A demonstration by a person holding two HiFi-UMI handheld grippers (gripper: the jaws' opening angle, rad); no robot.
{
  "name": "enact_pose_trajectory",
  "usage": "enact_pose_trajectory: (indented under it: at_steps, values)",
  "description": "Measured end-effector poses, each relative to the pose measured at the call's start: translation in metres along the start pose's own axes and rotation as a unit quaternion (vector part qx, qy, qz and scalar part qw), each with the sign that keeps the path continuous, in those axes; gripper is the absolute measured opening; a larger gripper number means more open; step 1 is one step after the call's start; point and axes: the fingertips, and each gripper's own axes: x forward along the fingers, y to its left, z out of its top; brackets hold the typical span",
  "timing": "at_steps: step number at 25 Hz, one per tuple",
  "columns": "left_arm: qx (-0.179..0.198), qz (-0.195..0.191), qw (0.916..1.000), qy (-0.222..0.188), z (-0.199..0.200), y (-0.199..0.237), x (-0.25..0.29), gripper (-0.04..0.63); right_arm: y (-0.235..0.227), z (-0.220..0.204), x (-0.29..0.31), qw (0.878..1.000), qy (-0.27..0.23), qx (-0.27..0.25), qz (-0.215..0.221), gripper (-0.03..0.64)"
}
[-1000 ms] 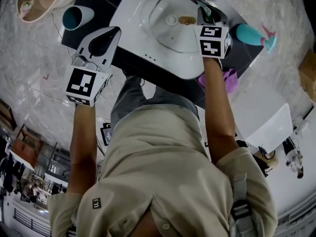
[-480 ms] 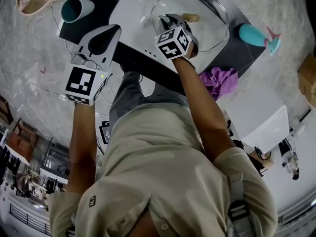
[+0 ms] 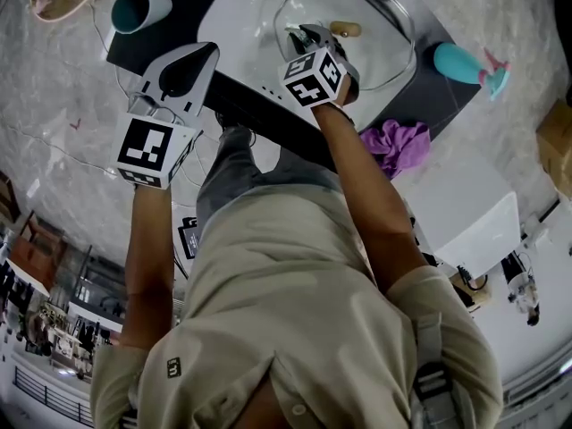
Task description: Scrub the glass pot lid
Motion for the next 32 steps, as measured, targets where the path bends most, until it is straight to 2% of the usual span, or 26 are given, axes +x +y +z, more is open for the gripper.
enact_pose_trajectory:
  at_steps: [6,12,17,20,25,32]
  values:
    - [0.001,0.0,1.0,-0.001,0.002,0.003,-0.002,0.015,-0.021,-0.01,-0.012,1.0,0.007,0.008,-0.025,0.091]
    - [0.005,-0.004,1.0,-0.003,0.007,0.003,0.001,0.015,-0.083,-0.043,-0.047,0.996,0.022,0.034,-0.081,0.094]
    - [0.01,-0.007,0.9999,-0.007,0.014,0.004,0.003,0.015,-0.135,-0.063,-0.087,0.99,0.033,0.037,-0.135,0.094]
    - [0.012,-0.01,0.9998,-0.008,0.017,0.004,0.004,0.015,-0.151,-0.068,-0.102,0.988,0.039,0.032,-0.149,0.094]
    - [0.013,-0.012,0.9998,-0.009,0.019,0.004,0.006,0.015,-0.152,-0.074,-0.106,0.988,0.049,0.029,-0.144,0.092]
    - [0.009,-0.01,0.9999,-0.004,0.014,0.009,0.006,0.015,-0.122,-0.089,-0.085,0.992,0.078,0.045,-0.088,0.092]
